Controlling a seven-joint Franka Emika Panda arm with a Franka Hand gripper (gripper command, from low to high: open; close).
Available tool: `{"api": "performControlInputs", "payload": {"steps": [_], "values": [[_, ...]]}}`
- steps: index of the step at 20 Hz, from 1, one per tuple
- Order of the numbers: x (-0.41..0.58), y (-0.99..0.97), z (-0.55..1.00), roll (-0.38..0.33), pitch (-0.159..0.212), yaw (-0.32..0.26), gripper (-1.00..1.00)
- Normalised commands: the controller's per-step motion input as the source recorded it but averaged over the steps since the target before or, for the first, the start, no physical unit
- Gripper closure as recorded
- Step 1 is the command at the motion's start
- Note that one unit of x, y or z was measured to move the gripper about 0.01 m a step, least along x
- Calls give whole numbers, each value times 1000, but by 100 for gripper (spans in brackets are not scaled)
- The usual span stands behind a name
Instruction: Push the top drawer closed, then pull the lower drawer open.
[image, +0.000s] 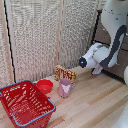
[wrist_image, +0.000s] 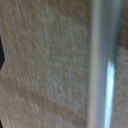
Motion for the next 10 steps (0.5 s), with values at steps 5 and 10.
{"api": "performControlInputs", "payload": {"steps": [5,10], "values": [[0,-378,64,110,0,72,100],[0,-250,176,112,-5,66,100]]}}
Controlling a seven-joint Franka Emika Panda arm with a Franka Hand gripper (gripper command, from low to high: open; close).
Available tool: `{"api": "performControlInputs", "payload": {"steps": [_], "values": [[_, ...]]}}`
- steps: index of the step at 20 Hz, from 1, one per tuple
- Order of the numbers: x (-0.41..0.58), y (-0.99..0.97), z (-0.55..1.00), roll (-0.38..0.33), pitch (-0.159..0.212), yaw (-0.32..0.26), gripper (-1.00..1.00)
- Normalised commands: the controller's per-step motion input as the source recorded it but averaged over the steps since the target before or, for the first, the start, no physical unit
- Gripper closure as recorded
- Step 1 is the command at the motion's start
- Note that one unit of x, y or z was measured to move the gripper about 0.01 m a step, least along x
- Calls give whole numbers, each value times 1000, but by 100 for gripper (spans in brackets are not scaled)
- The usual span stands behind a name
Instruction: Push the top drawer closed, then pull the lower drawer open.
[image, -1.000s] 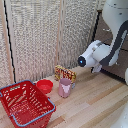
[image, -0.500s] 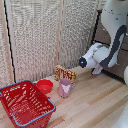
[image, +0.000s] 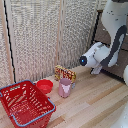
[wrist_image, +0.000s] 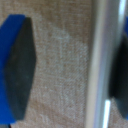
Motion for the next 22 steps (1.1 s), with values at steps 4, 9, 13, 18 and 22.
{"api": "performControlInputs", "payload": {"steps": [4,9,13,18,22], "values": [[-32,-98,344,138,0,76,100],[-41,99,343,132,0,53,100],[0,291,473,126,0,60,100],[0,350,384,110,0,57,100],[0,444,278,81,0,48,100]]}}
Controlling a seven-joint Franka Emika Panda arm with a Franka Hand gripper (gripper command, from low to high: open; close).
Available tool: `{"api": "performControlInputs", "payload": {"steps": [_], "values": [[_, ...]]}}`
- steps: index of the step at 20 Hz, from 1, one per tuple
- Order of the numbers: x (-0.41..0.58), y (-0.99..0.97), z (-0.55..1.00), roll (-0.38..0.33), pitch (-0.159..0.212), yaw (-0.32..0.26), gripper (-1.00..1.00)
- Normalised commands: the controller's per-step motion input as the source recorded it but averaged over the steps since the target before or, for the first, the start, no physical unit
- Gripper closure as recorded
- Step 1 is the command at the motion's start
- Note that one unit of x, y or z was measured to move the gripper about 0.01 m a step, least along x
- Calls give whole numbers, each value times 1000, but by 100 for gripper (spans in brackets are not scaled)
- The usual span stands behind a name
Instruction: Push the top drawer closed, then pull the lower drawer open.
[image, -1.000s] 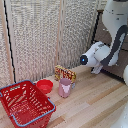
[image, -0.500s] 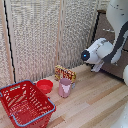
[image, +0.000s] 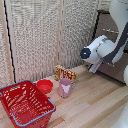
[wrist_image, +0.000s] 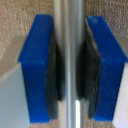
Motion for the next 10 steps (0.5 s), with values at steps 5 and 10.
{"api": "performControlInputs", "payload": {"steps": [5,10], "values": [[-34,373,237,70,0,32,100],[-103,351,184,28,-8,12,100]]}}
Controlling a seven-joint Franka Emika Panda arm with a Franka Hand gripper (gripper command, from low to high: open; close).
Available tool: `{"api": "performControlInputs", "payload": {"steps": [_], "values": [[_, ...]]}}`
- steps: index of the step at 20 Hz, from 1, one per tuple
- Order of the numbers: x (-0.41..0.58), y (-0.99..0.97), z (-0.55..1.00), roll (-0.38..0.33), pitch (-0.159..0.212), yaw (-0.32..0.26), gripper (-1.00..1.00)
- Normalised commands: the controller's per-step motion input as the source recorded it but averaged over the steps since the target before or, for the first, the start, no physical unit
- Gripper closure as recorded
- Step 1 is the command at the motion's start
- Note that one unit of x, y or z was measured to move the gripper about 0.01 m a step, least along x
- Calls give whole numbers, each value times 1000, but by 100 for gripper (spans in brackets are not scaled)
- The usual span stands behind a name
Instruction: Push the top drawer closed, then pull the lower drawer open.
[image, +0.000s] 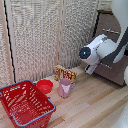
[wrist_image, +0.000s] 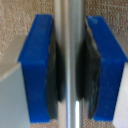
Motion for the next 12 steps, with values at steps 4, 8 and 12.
{"api": "performControlInputs", "payload": {"steps": [4,8,12], "values": [[-95,445,147,10,-10,6,100],[-7,449,96,14,-2,0,100],[3,139,114,42,0,3,-100]]}}
